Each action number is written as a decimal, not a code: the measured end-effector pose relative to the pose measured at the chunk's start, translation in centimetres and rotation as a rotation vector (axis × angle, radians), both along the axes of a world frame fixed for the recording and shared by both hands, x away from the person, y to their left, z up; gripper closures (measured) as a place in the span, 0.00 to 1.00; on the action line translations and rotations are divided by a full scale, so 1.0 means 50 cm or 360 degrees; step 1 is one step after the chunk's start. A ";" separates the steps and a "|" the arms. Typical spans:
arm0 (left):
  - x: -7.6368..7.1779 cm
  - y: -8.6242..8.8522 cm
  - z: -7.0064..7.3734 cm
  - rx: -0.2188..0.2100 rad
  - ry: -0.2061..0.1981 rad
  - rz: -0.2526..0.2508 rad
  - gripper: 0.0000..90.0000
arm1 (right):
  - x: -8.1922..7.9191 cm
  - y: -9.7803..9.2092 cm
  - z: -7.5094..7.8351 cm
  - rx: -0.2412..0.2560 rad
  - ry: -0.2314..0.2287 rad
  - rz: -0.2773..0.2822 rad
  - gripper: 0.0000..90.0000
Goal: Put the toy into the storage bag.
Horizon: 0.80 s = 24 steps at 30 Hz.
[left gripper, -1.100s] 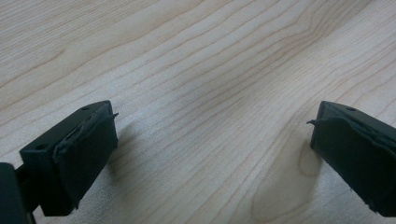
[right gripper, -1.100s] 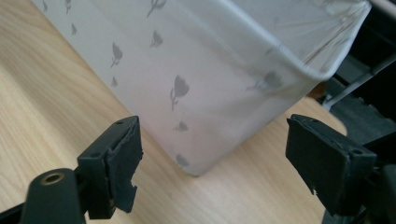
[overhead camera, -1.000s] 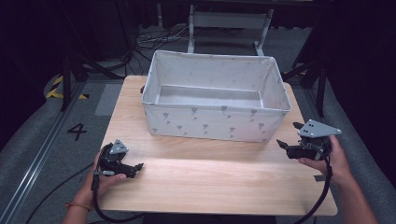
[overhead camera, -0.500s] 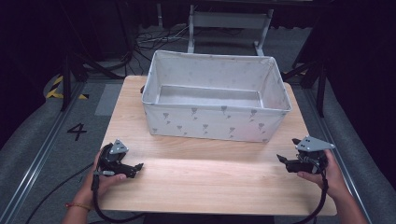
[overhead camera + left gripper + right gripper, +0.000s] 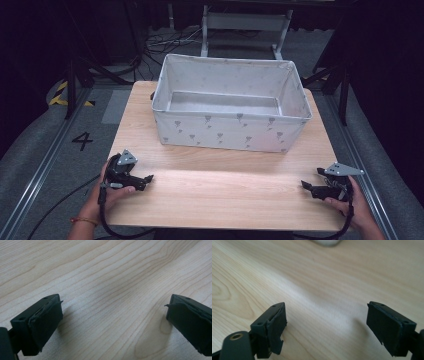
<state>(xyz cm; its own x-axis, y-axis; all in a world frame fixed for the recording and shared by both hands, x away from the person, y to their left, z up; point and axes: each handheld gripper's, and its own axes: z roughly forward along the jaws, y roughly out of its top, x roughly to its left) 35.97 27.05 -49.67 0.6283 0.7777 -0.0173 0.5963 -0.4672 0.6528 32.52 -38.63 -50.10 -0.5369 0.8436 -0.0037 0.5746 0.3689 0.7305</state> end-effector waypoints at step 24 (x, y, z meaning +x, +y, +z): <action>0.000 0.000 0.000 0.0002 0.0001 0.0006 0.00 | 0.000 -0.003 -0.001 0.0018 0.0029 -0.0072 0.14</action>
